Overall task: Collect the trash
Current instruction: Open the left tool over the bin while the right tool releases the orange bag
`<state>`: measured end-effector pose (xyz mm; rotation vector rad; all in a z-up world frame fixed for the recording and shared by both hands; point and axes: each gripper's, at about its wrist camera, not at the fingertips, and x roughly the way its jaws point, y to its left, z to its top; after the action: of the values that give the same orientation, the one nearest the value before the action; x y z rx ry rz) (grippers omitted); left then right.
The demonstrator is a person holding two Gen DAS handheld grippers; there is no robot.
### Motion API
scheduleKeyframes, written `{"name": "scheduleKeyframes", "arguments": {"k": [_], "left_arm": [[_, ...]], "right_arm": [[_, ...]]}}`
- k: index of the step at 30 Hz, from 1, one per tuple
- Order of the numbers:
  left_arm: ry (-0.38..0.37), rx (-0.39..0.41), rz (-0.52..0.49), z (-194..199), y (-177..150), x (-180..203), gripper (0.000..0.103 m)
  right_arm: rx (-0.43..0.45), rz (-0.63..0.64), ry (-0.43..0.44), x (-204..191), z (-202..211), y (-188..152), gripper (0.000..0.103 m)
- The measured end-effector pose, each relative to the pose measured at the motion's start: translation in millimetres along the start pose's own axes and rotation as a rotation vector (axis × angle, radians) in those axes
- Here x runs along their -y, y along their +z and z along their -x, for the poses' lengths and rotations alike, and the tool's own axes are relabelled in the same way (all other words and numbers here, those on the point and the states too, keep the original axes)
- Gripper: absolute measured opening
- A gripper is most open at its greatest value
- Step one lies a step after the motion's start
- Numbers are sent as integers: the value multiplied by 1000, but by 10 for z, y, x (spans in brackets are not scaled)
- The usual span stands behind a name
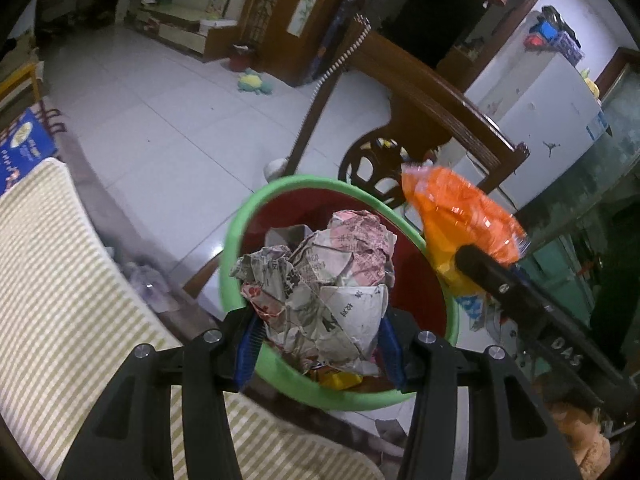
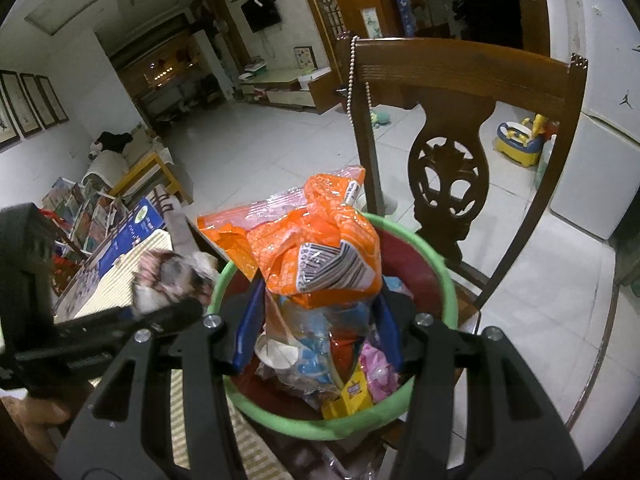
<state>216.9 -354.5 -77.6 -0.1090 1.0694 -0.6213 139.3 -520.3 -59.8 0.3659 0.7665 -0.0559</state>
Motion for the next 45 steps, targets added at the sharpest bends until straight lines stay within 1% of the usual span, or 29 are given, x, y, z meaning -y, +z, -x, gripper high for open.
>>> {"name": "scheduleKeyframes", "arguments": {"k": [2, 4, 8, 9, 11, 13, 15, 16, 19, 35, 40, 45], "left_arm": [[-5, -19, -8, -111, 15, 47, 48], [-10, -28, -13, -188, 21, 81, 58], [-7, -32, -11, -276, 30, 93, 59], [-6, -35, -8, -287, 34, 78, 60], [-4, -43, 5, -313, 32, 53, 66], [-10, -42, 17, -310, 38, 19, 73], [-9, -35, 22, -288, 44, -4, 77], [-6, -27, 23, -272, 48, -13, 81], [-2, -8, 28, -220, 72, -49, 84], [25, 42, 68, 21, 84, -305, 85], [29, 46, 79, 34, 82, -337, 85], [26, 49, 75, 56, 72, -347, 85]], "right_arm": [[-1, -4, -10, 39, -12, 13, 48], [-4, -7, -18, 55, -14, 7, 48], [-21, -2, -35, 69, -60, -14, 48], [-29, -3, -41, 78, -87, -21, 48], [-41, -9, -46, 102, -137, -24, 48], [-44, -14, -47, 121, -173, -24, 48], [-44, -13, -49, 118, -196, -8, 48], [-43, -12, -49, 116, -204, 1, 48], [-43, -6, -51, 99, -225, 28, 48], [-133, 36, -55, -38, -632, -56, 48], [-155, 28, -60, -31, -676, -104, 49], [-157, 21, -64, -38, -661, -132, 51]]}}
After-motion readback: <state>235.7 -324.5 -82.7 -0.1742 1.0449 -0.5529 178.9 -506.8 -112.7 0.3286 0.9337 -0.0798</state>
